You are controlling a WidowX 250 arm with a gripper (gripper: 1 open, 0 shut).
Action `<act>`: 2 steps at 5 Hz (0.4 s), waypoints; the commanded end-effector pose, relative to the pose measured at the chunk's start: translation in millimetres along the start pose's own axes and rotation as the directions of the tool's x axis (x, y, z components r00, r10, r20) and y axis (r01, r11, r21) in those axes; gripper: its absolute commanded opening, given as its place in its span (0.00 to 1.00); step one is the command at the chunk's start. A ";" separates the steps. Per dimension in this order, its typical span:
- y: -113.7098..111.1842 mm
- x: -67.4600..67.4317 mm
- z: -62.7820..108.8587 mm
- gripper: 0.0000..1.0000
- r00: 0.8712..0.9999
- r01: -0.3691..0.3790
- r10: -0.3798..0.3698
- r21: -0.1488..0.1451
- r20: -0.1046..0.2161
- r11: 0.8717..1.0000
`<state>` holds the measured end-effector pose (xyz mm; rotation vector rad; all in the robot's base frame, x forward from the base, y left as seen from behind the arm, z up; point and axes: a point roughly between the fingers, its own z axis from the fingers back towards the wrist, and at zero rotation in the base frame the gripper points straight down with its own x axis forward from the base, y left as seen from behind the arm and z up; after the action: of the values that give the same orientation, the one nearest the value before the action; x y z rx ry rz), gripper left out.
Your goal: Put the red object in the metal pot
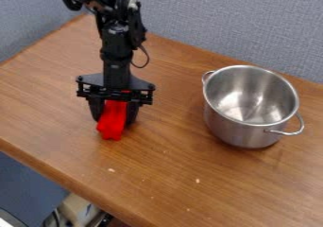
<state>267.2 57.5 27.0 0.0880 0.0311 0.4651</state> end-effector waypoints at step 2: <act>-17.9 -3.3 22.8 0.00 0.998 0.028 -0.027 -0.018 0.049 0.999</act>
<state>267.1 37.7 31.7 0.0860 0.0413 0.4330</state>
